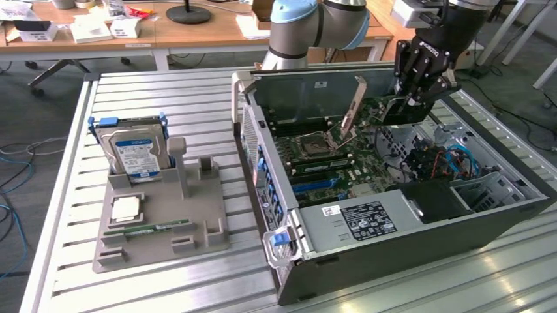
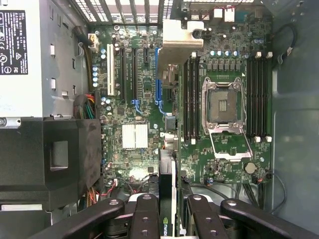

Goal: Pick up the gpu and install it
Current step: 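Insert the gpu into the slot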

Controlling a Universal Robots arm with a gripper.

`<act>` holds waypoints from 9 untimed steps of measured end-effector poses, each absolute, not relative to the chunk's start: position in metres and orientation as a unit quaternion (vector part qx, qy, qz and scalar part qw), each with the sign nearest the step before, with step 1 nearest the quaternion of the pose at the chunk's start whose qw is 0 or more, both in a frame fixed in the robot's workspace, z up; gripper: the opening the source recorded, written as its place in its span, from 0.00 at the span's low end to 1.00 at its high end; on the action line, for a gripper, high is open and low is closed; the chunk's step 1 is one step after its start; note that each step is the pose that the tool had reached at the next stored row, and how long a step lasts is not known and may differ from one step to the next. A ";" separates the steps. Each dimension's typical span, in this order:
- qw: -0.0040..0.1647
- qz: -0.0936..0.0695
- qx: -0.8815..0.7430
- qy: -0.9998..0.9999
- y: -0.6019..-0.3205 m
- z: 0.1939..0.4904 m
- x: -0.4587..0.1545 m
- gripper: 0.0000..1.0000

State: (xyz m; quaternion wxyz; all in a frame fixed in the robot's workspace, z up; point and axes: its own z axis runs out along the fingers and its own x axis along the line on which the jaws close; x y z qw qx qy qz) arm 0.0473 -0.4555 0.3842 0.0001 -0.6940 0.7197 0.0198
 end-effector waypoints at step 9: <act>0.001 0.019 -0.694 0.720 -0.455 0.384 0.041 0.27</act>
